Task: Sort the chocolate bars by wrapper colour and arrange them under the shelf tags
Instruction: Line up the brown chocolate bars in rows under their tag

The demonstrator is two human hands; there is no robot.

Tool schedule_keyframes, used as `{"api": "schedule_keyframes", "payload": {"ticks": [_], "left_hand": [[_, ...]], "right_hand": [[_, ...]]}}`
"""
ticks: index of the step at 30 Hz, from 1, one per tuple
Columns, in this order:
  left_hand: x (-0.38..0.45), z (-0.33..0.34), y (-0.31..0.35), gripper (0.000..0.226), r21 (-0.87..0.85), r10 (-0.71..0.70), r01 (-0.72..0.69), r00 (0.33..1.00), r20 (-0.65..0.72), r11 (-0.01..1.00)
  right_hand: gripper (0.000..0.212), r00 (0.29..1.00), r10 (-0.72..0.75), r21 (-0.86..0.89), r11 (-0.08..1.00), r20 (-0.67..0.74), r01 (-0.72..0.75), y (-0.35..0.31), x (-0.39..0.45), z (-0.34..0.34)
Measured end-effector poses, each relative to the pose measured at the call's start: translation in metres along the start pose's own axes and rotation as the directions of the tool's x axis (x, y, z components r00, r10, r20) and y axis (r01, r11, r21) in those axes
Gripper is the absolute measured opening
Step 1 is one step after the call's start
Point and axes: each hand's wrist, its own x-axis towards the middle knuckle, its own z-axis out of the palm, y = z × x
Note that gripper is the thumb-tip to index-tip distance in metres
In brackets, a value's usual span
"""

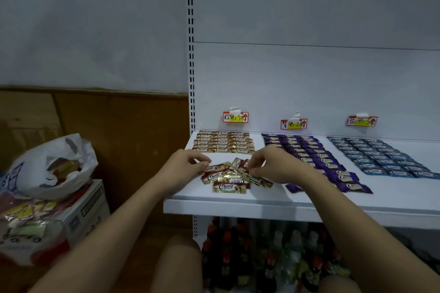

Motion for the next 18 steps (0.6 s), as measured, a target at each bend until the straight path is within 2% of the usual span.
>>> {"api": "schedule_keyframes", "payload": {"ticks": [3, 6, 12, 15, 18], "left_hand": [[-0.01, 0.002, -0.002, 0.016, -0.019, -0.007, 0.005, 0.995, -0.096, 1.0], [-0.013, 0.005, 0.0, 0.018, 0.021, 0.009, -0.006, 0.989, -0.151, 1.0], [-0.008, 0.004, 0.008, 0.024, 0.195, -0.017, 0.02, 1.0, -0.018, 0.981], [-0.005, 0.006, 0.011, 0.023, 0.202, -0.056, 0.05, 0.998, 0.022, 0.978], [-0.001, 0.009, 0.009, 0.016, 0.174, -0.083, 0.083, 0.997, -0.009, 0.981]], "right_hand": [[0.006, 0.998, -0.048, 0.063, 0.997, -0.046, 0.051, -0.008, -0.015, 0.007], [0.007, 0.993, -0.118, 0.072, 0.99, -0.03, 0.12, -0.022, -0.021, 0.017], [0.018, 0.989, -0.145, -0.115, 0.983, -0.017, 0.142, -0.036, -0.02, 0.035], [0.016, 0.993, -0.118, -0.091, 0.989, -0.031, 0.114, -0.036, -0.019, 0.037], [0.017, 0.996, -0.078, -0.058, 0.996, -0.048, 0.075, -0.033, -0.016, 0.035]]}}
